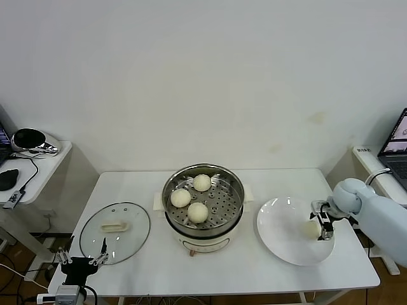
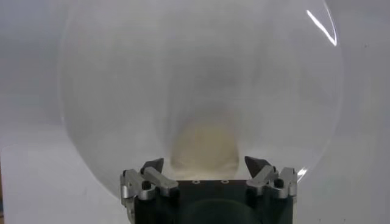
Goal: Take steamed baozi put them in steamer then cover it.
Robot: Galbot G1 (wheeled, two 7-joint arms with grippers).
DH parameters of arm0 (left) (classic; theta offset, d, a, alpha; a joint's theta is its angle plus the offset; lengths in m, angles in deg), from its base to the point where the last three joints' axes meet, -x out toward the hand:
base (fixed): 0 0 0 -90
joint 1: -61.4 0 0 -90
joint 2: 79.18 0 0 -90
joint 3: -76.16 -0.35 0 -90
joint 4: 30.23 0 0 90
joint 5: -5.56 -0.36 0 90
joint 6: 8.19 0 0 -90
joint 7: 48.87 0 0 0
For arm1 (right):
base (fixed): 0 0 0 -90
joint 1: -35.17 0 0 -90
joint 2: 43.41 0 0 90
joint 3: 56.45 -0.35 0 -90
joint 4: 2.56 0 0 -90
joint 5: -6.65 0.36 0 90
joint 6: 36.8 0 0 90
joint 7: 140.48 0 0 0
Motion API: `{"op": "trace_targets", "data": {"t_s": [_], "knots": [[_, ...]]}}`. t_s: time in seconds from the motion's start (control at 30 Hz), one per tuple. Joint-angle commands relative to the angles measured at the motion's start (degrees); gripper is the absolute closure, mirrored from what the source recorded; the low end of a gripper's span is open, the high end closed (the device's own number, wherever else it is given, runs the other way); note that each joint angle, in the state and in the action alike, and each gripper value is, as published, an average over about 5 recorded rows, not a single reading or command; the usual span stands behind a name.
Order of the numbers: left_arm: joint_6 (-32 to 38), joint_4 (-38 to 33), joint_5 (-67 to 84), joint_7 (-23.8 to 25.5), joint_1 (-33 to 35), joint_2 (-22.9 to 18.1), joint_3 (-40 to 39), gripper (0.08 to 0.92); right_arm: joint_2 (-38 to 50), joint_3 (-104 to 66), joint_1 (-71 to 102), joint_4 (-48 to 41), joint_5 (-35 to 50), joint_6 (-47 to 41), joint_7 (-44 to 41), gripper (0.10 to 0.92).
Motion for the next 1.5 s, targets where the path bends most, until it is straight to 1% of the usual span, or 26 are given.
{"op": "trace_targets", "data": {"t_s": [0.03, 0.27, 0.4, 0.6, 0.77, 0.93, 1.07, 1.17, 1.33, 1.5], "knots": [[0.00, 0.10, -0.03, 0.01, -0.05, 0.06, -0.02, 0.177, -0.78, -0.66, 0.62, -0.85, -0.99, 0.15, 0.01, 0.291], [-0.02, -0.24, 0.02, 0.01, -0.02, 0.16, 0.26, 0.177, -0.07, 0.59, -1.14, 0.23, 0.28, 0.01, -0.23, 0.392], [-0.05, -0.49, 0.07, 0.02, 0.00, 0.16, 0.42, 0.177, 2.52, 3.53, -5.02, 3.90, 3.74, -1.42, -0.71, 0.405], [-0.09, -0.61, 0.04, 0.05, 0.38, 0.45, 0.57, 0.177, 8.03, 15.11, -20.09, 13.03, 14.29, -5.47, -0.91, 0.414], [-0.11, -0.86, 0.08, 0.07, 0.20, 0.49, 0.32, 0.177, 8.16, 26.78, -37.85, 18.35, 23.81, -8.52, -0.61, 0.411], [-0.07, -0.84, 0.12, 0.06, -0.20, 0.40, -0.21, 0.177, 3.59, 37.81, -53.50, 20.81, 32.23, -11.32, 0.21, 0.406], [-0.01, -0.78, 0.14, 0.03, -0.44, 0.40, -0.47, 0.177, -1.80, 42.83, -60.19, 21.23, 38.75, -13.97, 1.52, 0.406], [0.00, -0.76, 0.26, 0.02, -0.60, 0.48, -0.48, 0.177, -6.53, 45.20, -62.03, 21.03, 42.69, -15.89, 2.94, 0.405], [-0.02, -0.47, 0.46, 0.03, -0.99, 0.36, -0.45, 0.177, -13.39, 46.05, -60.18, 19.87, 47.56, -18.61, 5.18, 0.399], [-0.10, -0.37, 0.60, 0.07, -1.28, 0.05, -0.38, 0.177, -20.78, 45.04, -55.63, 15.34, 49.96, -20.36, 6.60, 0.398]]}}
